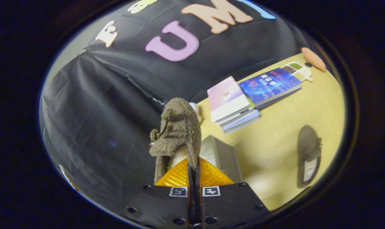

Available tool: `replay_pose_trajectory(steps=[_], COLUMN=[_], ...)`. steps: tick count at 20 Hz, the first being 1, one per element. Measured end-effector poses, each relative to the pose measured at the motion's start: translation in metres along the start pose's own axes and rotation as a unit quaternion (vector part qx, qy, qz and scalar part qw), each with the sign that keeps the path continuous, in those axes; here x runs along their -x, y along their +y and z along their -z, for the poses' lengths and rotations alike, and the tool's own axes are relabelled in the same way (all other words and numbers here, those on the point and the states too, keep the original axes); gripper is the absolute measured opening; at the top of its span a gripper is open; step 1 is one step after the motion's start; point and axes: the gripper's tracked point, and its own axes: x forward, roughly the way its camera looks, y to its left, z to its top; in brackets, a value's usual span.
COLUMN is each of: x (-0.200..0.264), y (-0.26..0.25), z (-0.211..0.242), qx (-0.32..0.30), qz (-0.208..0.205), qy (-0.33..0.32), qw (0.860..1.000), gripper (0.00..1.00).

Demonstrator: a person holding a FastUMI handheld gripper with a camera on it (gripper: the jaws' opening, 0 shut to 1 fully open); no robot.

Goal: Open the storage box then place both shoes into the box .Put the left shoe in first, then the right shoe, with the right side of both shoes facing outward in a uniform manner.

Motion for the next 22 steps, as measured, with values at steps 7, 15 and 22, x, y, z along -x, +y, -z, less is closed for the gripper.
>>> replay_pose_trajectory(steps=[7, 15, 22], x=[-0.039, -0.072, -0.083], y=[0.003, -0.015, -0.030], z=[0.087, 0.132, 0.154], qx=[0.039, 0.044, 0.056], qz=[0.026, 0.091, 0.109], qy=[0.091, 0.145, 0.187], qw=[0.995, 0.984, 0.975], gripper=[0.03, 0.04, 0.22])
